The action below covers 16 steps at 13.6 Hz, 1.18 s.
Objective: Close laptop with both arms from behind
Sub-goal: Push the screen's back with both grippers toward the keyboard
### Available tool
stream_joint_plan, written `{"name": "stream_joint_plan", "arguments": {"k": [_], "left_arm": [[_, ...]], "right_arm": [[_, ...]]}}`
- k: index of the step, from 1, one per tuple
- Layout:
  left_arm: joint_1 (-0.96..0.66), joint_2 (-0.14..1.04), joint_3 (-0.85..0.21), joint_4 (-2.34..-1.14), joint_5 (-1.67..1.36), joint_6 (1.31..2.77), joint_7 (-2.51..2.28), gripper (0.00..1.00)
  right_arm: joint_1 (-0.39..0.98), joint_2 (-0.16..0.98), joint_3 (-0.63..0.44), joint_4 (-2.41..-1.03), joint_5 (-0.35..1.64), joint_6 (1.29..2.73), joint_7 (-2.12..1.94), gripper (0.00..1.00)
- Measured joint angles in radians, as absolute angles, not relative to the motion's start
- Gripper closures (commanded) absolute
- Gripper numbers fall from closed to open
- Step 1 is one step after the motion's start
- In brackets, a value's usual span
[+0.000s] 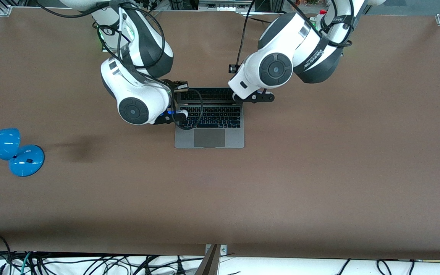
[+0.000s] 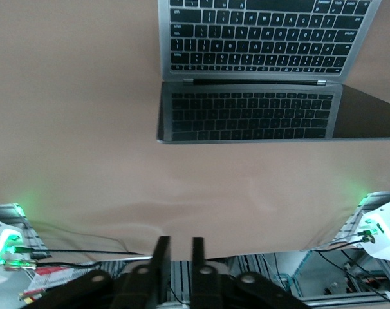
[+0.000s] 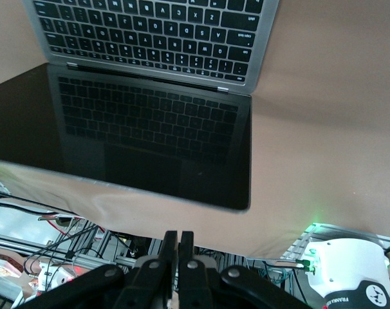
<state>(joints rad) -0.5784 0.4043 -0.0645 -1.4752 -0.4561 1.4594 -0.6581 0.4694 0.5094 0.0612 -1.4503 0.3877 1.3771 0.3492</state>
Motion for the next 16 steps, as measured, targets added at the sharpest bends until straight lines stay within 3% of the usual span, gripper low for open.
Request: {"name": "stream_joint_plan", "arguments": {"k": [16], "left_arm": [[-0.586,0.531,-0.063,-1.474,-0.483,1.583,-0.779,1.0]], "right_arm": [[0.472,0.561,0.059,-1.447,0.389,1.378,0.349,0.93]]}}
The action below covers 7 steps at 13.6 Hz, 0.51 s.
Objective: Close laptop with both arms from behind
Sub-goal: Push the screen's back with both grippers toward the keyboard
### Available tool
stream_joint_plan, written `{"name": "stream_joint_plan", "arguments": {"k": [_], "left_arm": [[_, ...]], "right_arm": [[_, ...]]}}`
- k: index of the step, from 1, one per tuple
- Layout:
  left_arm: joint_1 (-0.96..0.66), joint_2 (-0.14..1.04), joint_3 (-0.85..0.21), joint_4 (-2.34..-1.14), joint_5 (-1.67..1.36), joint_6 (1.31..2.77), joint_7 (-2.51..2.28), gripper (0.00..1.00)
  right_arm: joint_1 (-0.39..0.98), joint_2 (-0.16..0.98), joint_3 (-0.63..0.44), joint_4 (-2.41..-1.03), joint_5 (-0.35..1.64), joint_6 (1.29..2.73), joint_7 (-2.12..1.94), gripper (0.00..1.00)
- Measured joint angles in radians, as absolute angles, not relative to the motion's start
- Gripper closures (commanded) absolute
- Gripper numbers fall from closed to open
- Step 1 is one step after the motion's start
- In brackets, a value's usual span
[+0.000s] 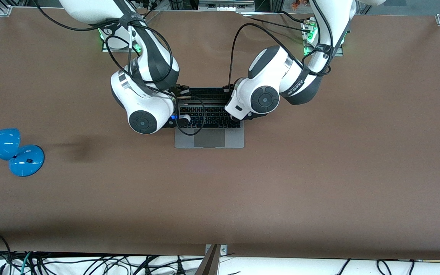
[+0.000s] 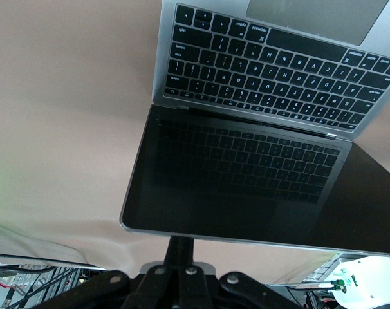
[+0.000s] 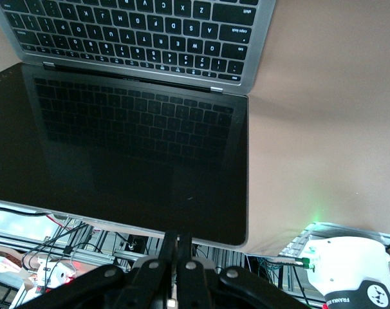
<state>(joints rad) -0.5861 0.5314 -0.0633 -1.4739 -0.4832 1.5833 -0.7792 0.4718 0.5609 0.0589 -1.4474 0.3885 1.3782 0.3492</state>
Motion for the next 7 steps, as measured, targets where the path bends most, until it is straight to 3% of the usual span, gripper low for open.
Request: {"name": "stream_joint_plan", "arguments": {"k": [7], "left_arm": [[-0.58,0.537,-0.059,-1.469,-0.483,1.602,-0.78,1.0]], "right_arm": [[0.469,0.565,0.052,-1.438,0.39,1.404,0.349,0.93]]}}
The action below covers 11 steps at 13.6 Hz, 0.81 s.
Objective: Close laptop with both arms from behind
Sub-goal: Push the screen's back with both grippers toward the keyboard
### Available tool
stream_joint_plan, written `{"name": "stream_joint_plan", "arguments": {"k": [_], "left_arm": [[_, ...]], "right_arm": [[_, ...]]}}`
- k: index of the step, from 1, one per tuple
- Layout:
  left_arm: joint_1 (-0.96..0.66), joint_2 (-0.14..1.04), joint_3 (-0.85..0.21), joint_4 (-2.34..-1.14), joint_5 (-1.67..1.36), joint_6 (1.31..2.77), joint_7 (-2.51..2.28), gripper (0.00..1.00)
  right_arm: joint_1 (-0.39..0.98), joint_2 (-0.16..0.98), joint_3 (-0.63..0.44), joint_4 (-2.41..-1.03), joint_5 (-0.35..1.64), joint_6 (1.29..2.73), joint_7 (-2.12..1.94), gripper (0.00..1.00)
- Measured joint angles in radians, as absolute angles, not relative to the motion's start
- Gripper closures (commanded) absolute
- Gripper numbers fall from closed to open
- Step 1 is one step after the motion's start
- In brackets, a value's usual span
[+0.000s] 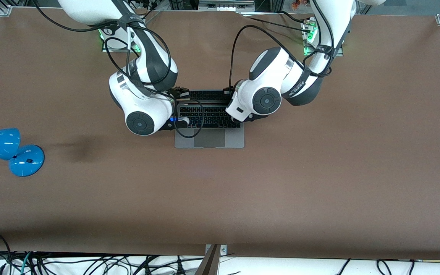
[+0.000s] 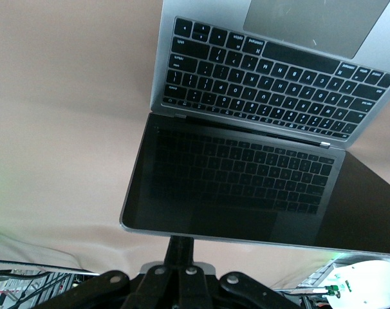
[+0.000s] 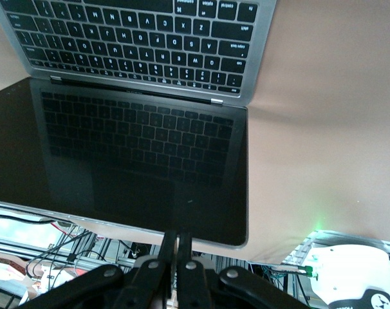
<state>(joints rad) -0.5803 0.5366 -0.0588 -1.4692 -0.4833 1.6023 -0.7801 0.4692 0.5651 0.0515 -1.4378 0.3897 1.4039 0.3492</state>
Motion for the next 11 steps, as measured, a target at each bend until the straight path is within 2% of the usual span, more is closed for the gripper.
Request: {"name": "stream_joint_plan", "arguments": {"k": [11], "left_arm": [[-0.56,0.61,-0.036,-1.388,-0.484,1.657,-0.78,1.0]], "right_arm": [[0.45,0.577,0.042,-1.427,0.39,1.496,0.345,0.93]]}}
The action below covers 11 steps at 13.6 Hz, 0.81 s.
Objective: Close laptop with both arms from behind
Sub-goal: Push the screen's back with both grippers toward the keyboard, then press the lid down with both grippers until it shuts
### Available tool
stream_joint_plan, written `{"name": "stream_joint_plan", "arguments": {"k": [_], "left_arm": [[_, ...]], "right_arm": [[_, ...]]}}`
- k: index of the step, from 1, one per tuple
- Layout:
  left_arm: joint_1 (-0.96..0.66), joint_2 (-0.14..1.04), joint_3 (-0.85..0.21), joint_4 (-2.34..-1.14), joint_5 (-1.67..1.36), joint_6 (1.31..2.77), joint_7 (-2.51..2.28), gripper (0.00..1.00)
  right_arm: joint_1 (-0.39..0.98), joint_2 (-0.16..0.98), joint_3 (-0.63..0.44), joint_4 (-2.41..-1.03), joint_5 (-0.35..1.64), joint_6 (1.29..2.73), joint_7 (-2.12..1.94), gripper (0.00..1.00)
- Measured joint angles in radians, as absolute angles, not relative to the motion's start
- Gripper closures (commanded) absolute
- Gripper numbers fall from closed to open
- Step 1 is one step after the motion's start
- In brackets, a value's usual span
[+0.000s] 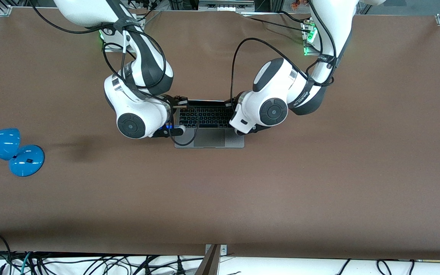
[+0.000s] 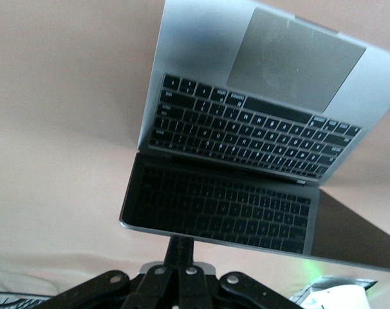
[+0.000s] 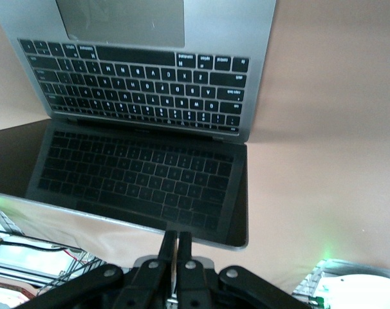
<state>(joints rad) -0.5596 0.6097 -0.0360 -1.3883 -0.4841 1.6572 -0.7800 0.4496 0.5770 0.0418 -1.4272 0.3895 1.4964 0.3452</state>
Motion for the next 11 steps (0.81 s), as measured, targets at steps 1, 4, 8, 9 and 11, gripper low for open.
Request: {"name": "stream_joint_plan", "arguments": {"k": [1,4,8,9,11], "left_arm": [[-0.559,0.617,-0.033,-1.382,-0.484,1.667,-0.78,1.0],[-0.557,0.636,-0.025,-1.373,-0.484,1.706,-0.78,1.0],[-0.552,0.66,-0.019,-1.364,-0.484,1.752,-0.776,1.0],[-0.552,0.666,-0.017,-1.36,-0.484,1.759,-0.776,1.0],[-0.552,0.684,-0.011,-1.364,-0.484,1.768,-0.773,1.0]], "right_arm": [[0.445,0.583,0.042,-1.422,0.389,1.504,0.343,0.93],[0.435,0.598,0.041,-1.411,0.389,1.53,0.337,0.93],[0.433,0.615,0.037,-1.4,0.386,1.57,0.334,0.93],[0.433,0.618,0.036,-1.398,0.386,1.578,0.332,0.93],[0.433,0.623,0.037,-1.396,0.386,1.573,0.327,0.93]]}}
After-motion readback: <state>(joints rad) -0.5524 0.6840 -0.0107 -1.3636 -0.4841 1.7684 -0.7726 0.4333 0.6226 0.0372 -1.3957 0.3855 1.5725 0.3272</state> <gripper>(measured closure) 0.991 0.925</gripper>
